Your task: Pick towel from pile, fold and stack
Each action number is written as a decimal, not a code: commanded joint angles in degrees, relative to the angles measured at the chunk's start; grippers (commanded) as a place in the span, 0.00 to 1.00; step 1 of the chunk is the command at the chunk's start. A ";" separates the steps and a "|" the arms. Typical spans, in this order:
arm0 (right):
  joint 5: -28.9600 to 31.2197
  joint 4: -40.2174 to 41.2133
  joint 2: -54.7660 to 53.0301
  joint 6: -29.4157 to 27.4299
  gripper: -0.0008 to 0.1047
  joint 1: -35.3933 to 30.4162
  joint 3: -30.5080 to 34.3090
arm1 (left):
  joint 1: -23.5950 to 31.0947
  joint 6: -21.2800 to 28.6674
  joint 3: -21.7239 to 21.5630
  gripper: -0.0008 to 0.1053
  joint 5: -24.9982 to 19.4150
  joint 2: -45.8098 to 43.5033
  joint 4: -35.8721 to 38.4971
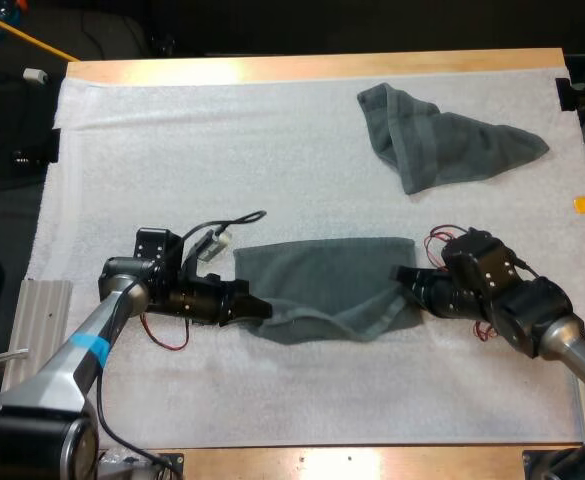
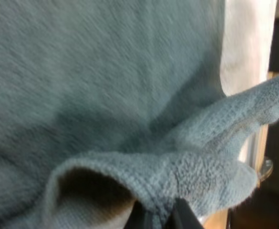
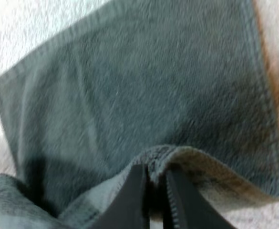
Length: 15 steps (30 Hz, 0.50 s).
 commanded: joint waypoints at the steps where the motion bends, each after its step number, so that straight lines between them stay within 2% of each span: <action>1: -0.81 -0.76 0.54 0.03 0.01 -0.72 -0.39 | 0.72 -1.17 -0.07 0.01 1.00 0.25 -2.02; 6: -1.34 -3.87 4.32 0.24 0.01 -2.10 -0.39 | 4.92 -5.46 -0.07 0.01 0.69 0.70 -8.70; 13: 0.14 -9.16 7.33 0.53 0.01 -2.09 -0.39 | 6.42 -5.56 -0.07 0.01 0.45 0.86 -13.60; 15: 2.87 -9.70 7.68 2.02 0.01 -2.09 -0.39 | 6.42 -5.56 -0.07 0.01 -1.90 0.86 -14.48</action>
